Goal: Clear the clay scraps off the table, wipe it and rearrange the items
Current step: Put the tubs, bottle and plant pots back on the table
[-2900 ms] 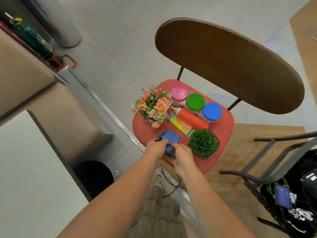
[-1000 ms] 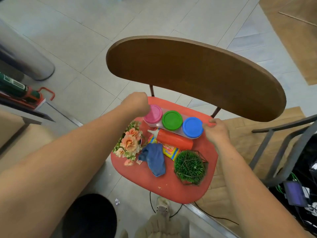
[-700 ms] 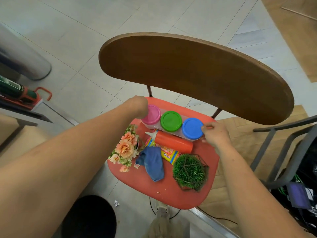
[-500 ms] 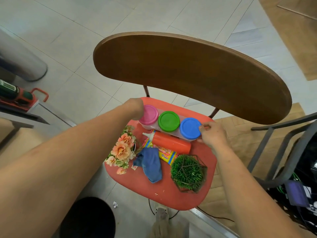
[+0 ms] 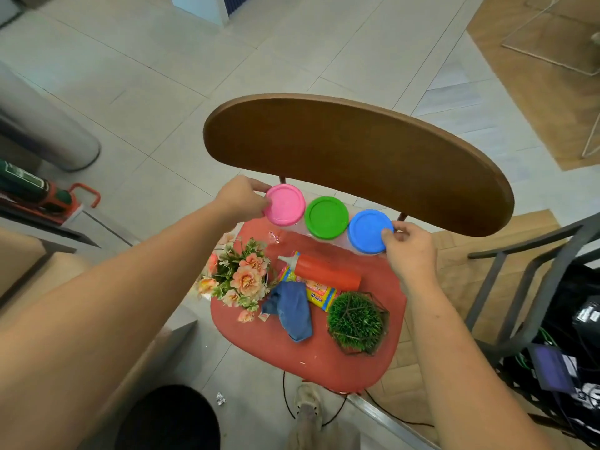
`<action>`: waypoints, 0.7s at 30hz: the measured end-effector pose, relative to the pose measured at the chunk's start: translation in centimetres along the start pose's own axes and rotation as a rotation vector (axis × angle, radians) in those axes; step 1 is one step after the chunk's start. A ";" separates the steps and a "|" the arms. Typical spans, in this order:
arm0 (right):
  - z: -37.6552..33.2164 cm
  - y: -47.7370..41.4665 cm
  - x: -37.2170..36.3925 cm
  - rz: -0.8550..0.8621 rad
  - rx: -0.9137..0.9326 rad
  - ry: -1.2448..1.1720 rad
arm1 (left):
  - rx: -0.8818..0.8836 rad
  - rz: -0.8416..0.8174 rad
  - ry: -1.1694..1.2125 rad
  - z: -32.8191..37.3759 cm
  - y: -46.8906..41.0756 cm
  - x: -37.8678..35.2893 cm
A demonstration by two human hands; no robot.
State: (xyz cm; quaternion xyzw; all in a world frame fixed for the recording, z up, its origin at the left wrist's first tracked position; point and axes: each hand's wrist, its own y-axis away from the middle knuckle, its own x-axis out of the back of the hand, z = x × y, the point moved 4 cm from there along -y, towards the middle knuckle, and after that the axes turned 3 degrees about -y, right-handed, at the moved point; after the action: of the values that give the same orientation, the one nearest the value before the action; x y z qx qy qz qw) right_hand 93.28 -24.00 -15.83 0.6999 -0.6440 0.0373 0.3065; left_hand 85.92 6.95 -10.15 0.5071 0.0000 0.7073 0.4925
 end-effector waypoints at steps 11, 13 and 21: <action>-7.6 12.2 1.8 0.075 0.264 -0.159 | -0.015 0.101 0.508 -4.6 14.6 8.7; -8.4 15.4 1.5 0.055 0.296 -0.193 | -0.033 0.124 0.598 -6.8 18.1 9.9; -9.5 30.6 -1.2 -0.101 0.451 -0.223 | -0.018 0.297 0.790 -19.6 34.4 12.4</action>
State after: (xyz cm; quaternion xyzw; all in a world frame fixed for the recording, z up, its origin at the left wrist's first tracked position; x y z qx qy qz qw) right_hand 68.08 -17.87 2.99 0.7817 -0.6134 0.0870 0.0712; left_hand 47.91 7.64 6.41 0.1870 0.1094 0.9107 0.3518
